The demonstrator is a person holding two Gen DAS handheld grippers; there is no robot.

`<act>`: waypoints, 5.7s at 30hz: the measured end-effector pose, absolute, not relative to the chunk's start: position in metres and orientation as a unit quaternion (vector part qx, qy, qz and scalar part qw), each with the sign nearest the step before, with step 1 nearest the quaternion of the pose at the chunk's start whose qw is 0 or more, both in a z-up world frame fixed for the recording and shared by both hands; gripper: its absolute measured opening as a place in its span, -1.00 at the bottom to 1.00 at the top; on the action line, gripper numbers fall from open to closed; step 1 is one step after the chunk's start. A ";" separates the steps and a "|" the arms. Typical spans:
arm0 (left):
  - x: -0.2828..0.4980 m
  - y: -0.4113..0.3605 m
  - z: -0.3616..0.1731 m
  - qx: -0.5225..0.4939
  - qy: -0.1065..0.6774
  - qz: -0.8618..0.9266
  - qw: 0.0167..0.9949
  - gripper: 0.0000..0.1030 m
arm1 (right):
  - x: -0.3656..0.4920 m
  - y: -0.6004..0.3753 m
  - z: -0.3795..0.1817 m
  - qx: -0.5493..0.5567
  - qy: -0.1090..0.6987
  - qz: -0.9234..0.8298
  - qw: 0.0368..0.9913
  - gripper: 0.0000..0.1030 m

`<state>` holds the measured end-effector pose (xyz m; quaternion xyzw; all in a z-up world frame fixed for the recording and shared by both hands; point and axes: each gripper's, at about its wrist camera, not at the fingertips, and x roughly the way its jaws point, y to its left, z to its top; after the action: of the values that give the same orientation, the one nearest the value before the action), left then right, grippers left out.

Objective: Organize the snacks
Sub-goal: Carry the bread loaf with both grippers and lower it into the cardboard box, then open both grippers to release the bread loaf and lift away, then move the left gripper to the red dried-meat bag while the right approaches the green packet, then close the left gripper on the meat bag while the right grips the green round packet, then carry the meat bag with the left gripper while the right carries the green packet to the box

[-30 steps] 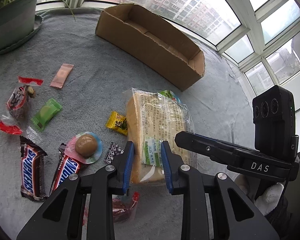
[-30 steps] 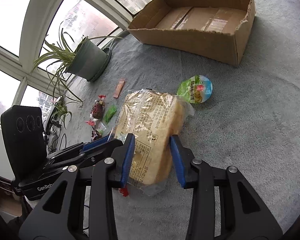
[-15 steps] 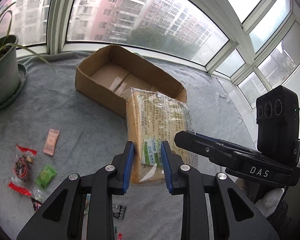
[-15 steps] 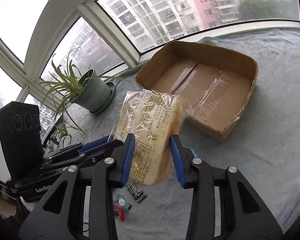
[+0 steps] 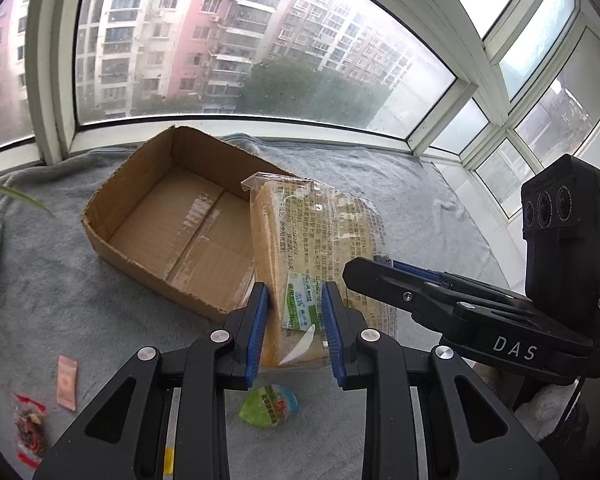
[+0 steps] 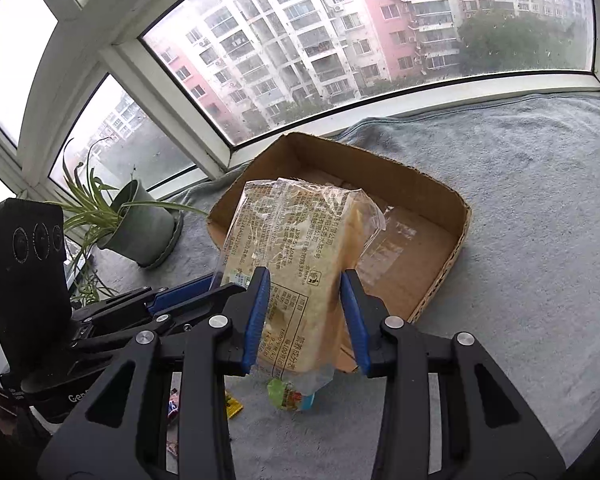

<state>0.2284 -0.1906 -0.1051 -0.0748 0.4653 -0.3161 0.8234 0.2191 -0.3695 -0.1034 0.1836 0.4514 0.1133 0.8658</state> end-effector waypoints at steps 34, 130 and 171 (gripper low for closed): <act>0.230 -0.179 -0.088 -0.045 0.452 -0.298 0.840 -0.53 | 0.209 -0.363 -0.087 0.120 0.439 0.102 0.884 -0.23; 0.030 -0.039 -0.169 -0.018 0.466 -0.151 0.872 -0.05 | 0.137 -0.260 -0.192 -0.005 0.475 0.127 0.871 -0.25; 0.209 -0.106 -0.088 -0.052 0.370 -0.196 0.907 -0.05 | 0.249 -0.313 -0.102 0.011 0.402 0.103 0.910 -0.24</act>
<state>0.2091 -0.1058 -0.0878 -0.0521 0.3699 -0.1958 0.9067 0.2489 -0.3126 -0.1020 0.0106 0.4016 0.1026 0.9100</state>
